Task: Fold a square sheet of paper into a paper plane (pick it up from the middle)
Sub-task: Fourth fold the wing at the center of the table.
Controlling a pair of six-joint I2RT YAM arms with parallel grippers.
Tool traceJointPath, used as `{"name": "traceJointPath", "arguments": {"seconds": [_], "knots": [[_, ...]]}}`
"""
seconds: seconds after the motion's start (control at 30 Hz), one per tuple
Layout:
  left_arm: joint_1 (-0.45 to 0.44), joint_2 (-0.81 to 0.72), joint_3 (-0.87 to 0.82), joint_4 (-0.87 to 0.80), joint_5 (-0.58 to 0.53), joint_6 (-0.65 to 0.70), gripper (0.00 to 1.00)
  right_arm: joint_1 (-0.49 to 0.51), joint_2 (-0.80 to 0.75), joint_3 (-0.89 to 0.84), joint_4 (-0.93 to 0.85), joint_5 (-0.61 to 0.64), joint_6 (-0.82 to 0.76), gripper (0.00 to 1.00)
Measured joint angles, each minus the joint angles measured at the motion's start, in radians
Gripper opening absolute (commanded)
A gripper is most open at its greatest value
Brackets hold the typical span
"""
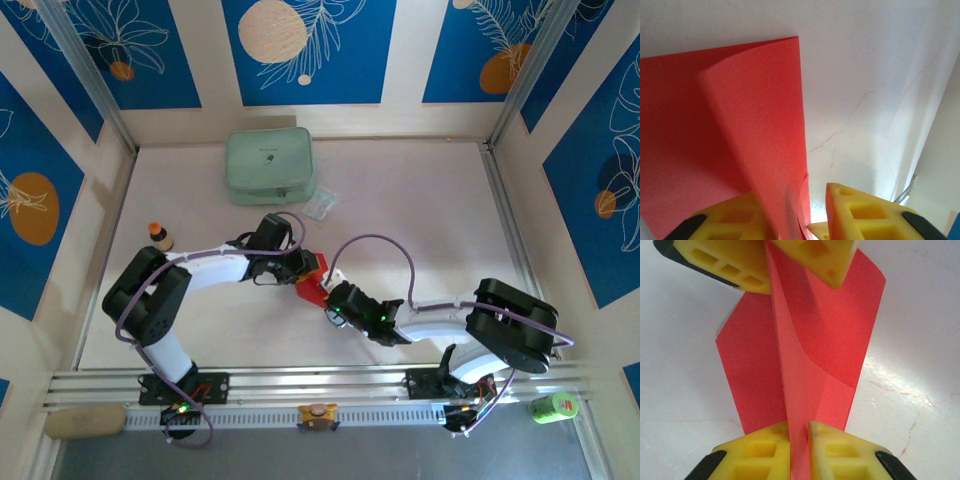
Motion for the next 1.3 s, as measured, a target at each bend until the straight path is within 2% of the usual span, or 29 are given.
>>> {"name": "traceJointPath", "arguments": {"seconds": [0.23, 0.47, 0.7, 1.03, 1.1, 1.3], "knots": [[0.003, 0.0, 0.002, -0.021, -0.001, 0.017, 0.1, 0.0, -0.002, 0.0, -0.019, -0.007, 0.006, 0.22], [0.003, 0.001, 0.013, -0.023, 0.0, 0.016, 0.03, 0.0, -0.002, 0.022, -0.042, -0.006, -0.006, 0.29], [0.003, 0.002, 0.021, -0.037, 0.0, 0.016, 0.03, 0.001, 0.007, 0.056, -0.053, 0.004, -0.036, 0.24], [0.003, 0.003, 0.028, -0.046, 0.0, 0.016, 0.04, 0.012, 0.022, 0.063, -0.081, 0.013, -0.04, 0.24], [0.003, 0.003, 0.028, -0.046, 0.0, 0.016, 0.03, 0.013, 0.022, 0.063, -0.082, 0.013, -0.042, 0.2], [0.003, 0.003, 0.028, -0.047, 0.0, 0.016, 0.04, 0.013, 0.02, 0.063, -0.082, 0.013, -0.047, 0.17]]}}
